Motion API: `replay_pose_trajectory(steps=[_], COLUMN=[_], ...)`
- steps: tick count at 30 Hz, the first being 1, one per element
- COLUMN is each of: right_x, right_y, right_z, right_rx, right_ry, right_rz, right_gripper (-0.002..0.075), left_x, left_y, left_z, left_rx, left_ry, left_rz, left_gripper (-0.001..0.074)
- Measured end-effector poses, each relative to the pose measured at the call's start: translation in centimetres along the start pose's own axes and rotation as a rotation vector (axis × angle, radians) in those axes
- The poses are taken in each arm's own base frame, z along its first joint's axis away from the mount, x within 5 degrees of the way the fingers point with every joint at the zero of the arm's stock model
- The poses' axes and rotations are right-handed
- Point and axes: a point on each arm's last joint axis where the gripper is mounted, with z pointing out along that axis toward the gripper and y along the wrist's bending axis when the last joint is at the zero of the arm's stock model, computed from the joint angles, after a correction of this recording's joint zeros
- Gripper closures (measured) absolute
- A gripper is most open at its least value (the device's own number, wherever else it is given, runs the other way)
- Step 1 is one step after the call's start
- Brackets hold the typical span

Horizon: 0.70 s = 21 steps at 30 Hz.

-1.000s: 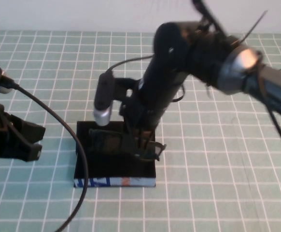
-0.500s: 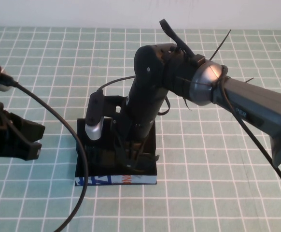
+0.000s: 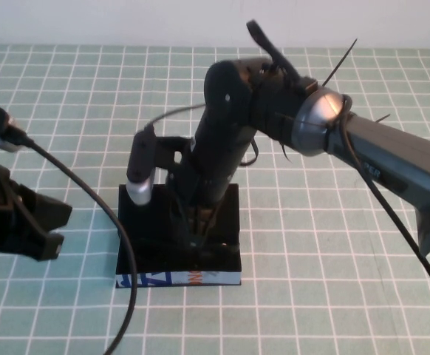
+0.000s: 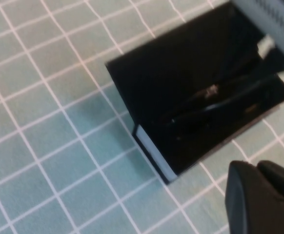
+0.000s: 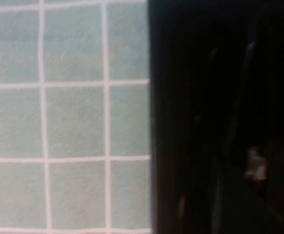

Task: Return glasses to glasses case
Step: Place the glasses in the glasses case

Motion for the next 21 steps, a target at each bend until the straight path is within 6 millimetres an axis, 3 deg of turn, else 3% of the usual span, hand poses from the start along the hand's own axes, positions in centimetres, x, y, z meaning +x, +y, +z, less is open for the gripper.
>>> replay_pose_trajectory(steps=[5,9,17,21], right_x=[-1.5,-1.7,1.0,1.4], right_y=[-0.5,-0.4,0.4,0.6], right_z=[-2.4,-3.0,0.3,0.8], right_rx=[0.072,0.080,0.000,-0.017], right_ry=[-0.062,-0.073,0.057,0.070], right_rz=[-0.004,0.026,0.070,0.078], right_gripper=[0.0585,0.0598,0.0531,0.0515], left_x=[0.5,0.5,0.5,0.5], left_y=[-0.3,-0.3,-0.2,-0.1], left_z=[0.0,0.0,0.0,0.0], left_rx=[0.035,0.039,0.019,0.013], left_ry=[0.051,0.059,0.058,0.051], left_rz=[0.035,0.045,0.060,0.062], left_gripper=[0.0736,0.0736,0.0736,0.0736])
